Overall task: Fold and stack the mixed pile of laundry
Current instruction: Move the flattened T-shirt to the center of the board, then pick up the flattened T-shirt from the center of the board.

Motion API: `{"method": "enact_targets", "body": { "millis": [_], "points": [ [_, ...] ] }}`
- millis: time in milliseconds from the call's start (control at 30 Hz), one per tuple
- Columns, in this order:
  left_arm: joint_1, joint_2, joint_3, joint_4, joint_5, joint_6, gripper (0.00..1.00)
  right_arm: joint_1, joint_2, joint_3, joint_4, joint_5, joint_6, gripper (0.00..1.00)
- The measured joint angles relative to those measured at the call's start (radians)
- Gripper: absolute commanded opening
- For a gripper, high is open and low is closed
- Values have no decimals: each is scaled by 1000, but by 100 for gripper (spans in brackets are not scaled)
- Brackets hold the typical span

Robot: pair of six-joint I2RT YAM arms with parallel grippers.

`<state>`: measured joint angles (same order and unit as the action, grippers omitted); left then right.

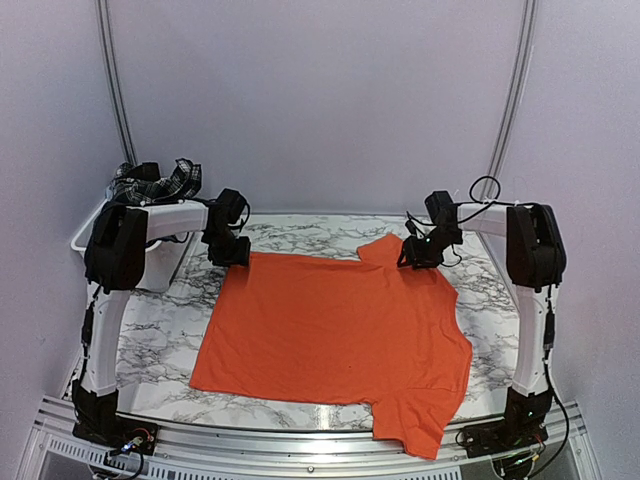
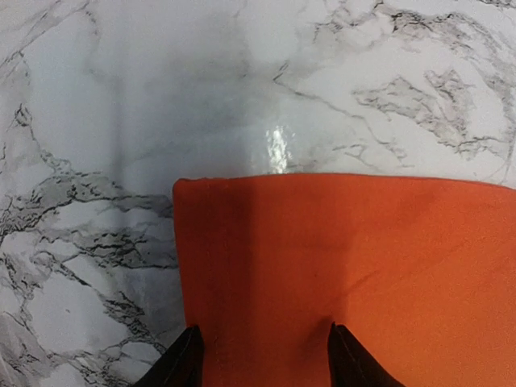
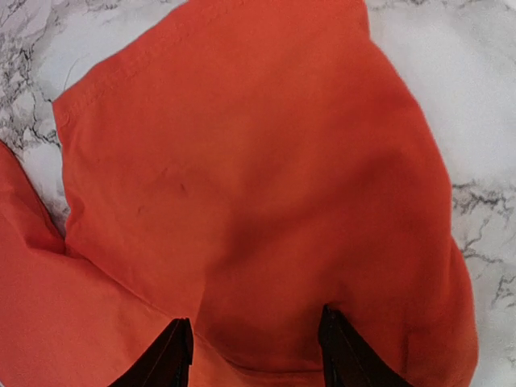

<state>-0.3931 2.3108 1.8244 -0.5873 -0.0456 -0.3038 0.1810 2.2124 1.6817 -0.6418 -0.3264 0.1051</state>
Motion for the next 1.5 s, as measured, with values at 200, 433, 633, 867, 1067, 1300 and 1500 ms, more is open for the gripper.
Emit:
{"method": "enact_targets", "body": {
  "millis": [200, 433, 633, 867, 1067, 1300, 1500],
  "points": [
    [6, 50, 76, 7, -13, -6, 48, -2, 73, 98, 12, 24, 0, 51],
    [31, 108, 161, 17, -43, -18, 47, -9, 175, 254, 14, 49, 0, 49],
    [60, 140, 209, 22, -56, -35, 48, -12, 299, 454, 3, 66, 0, 50],
    [81, 161, 257, 24, -11, -36, 72, -17, 397, 641, -41, 66, -1, 68],
    [73, 135, 270, 19, 34, 0, 87, -21, 294, 594, -60, 47, -2, 79],
    [22, -128, 164, 22, 19, 26, 91, -21, -97, 394, -36, 31, -3, 80],
    [-50, -438, -91, 50, -23, 15, 91, -19, -462, 9, 22, 4, 32, 80]
  ]
}}
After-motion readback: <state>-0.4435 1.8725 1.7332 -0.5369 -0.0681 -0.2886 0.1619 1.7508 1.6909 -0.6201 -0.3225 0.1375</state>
